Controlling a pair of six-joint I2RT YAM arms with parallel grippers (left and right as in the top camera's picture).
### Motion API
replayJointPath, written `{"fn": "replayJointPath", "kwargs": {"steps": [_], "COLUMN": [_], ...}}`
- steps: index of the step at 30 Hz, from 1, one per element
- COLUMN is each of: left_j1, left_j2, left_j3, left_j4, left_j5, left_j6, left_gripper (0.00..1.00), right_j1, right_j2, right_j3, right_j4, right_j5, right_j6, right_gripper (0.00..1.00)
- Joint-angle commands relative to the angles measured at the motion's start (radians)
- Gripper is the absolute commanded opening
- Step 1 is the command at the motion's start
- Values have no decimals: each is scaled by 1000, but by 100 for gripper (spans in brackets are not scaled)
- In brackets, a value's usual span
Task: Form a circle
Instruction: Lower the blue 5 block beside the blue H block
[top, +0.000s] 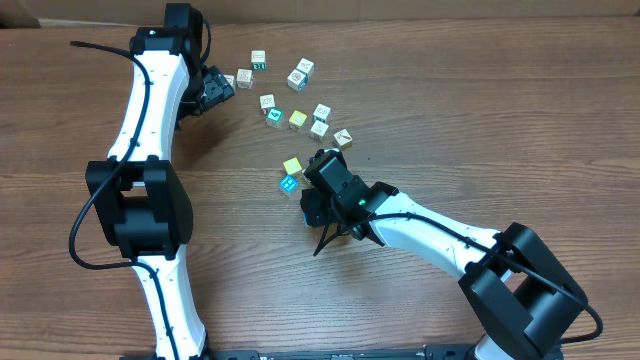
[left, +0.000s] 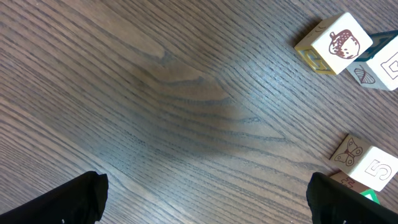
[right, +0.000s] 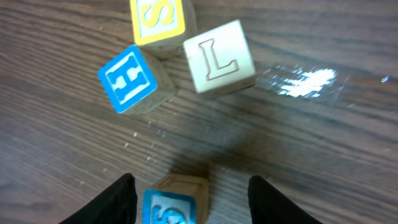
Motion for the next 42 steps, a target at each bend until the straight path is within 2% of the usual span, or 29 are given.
{"fn": "replayJointPath", "kwargs": {"steps": [1, 15, 21, 25, 30, 37, 41, 42], "left_j1": [-6, -6, -5, -5, -5, -5, -5, -5], "left_j2": [-11, -11, -11, -11, -11, -11, -11, -11], "left_j3": [15, 15, 15, 15, 15, 15, 15, 15], "left_j4": [-1, -1, -1, -1, -1, -1, -1, -1], "left_j5": [-9, -9, -9, -9, -9, -9, -9, -9], "left_j6": [2, 2, 2, 2, 2, 2, 2, 2], "left_gripper": [99, 100, 99, 100, 99, 99, 100, 100], "right_j1": [18, 64, 63, 63, 63, 62, 61, 61], "right_j2": [1, 16, 27, 27, 27, 27, 27, 27], "right_j3": [-6, -6, -6, -6, -6, -6, -6, -6], "right_j4": [-10, -32, -28, -28, -20, 26, 39, 39], "right_j5": [-32, -8, -8, -8, 35, 80, 101, 106], "right_j6": [19, 19, 18, 18, 18, -91, -98, -98], "right_gripper": [56, 57, 41, 40, 31, 31, 31, 34]}}
